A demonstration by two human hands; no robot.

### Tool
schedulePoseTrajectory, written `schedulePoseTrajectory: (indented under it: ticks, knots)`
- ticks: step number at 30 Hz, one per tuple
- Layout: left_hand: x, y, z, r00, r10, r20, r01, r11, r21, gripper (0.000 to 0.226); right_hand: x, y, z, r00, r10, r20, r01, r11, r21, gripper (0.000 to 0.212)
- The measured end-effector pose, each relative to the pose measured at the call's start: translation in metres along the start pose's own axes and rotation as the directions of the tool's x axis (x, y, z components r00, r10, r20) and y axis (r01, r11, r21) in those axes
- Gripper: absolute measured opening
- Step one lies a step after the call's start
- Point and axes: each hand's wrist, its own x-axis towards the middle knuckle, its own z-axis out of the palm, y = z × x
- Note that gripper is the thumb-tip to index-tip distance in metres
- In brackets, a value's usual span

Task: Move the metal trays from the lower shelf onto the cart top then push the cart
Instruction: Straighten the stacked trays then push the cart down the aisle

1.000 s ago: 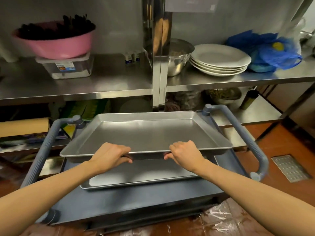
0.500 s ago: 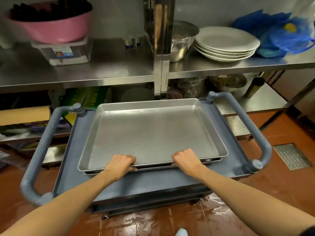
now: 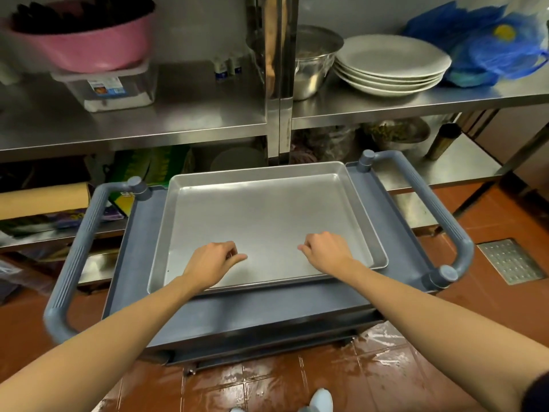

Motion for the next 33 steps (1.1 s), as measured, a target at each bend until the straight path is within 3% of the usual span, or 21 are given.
schedulePoseTrajectory:
  ticks: [4,7,8,10,11,12,13,16,21,33]
  knots:
    - [0.009,0.015,-0.014,0.991,-0.126,-0.047,0.107,0.95,-0.293,0.033,0.002,-0.008,-0.015,0.985,0.138,-0.106,-0.105,0.959,0.264,0.034]
    - [0.014,0.034,-0.027,0.986,-0.156,-0.058,0.105,0.852,-0.512,0.032,0.001,-0.015,-0.024,0.97,0.223,-0.101,-0.156,0.882,0.445,0.029]
    - [0.016,0.041,-0.035,0.98,-0.177,-0.086,0.085,0.774,-0.627,0.032,0.001,-0.019,-0.029,0.963,0.254,-0.086,-0.156,0.791,0.591,0.027]
    - [0.023,0.055,-0.061,0.94,-0.276,-0.201,-0.024,0.534,-0.845,0.031,0.002,-0.028,-0.047,0.955,0.297,-0.011,-0.096,0.343,0.934,0.027]
    - [0.024,0.061,-0.077,0.907,-0.322,-0.272,-0.123,0.414,-0.902,0.032,-0.001,-0.033,-0.058,0.95,0.311,-0.018,-0.017,0.111,0.994,0.028]
    - [0.024,0.065,-0.092,0.871,-0.344,-0.351,-0.231,0.343,-0.91,0.033,-0.005,-0.036,-0.069,0.942,0.326,-0.078,0.094,-0.031,0.995,0.028]
    - [0.022,0.069,-0.105,0.842,-0.336,-0.421,-0.319,0.318,-0.893,0.035,-0.009,-0.039,-0.08,0.928,0.337,-0.159,0.2,-0.091,0.975,0.028]
    - [0.015,0.082,-0.124,0.827,-0.24,-0.508,-0.42,0.337,-0.843,0.046,-0.025,-0.041,-0.108,0.869,0.35,-0.349,0.409,-0.113,0.905,0.035]
    - [0.021,0.113,-0.128,0.841,-0.166,-0.515,-0.423,0.392,-0.817,0.037,-0.042,-0.024,-0.138,0.812,0.364,-0.457,0.496,-0.016,0.868,0.036]
    - [0.078,0.247,-0.111,0.808,-0.012,-0.589,-0.573,0.218,-0.79,0.034,-0.071,0.118,-0.195,0.672,0.434,-0.6,0.642,0.062,0.764,0.037]
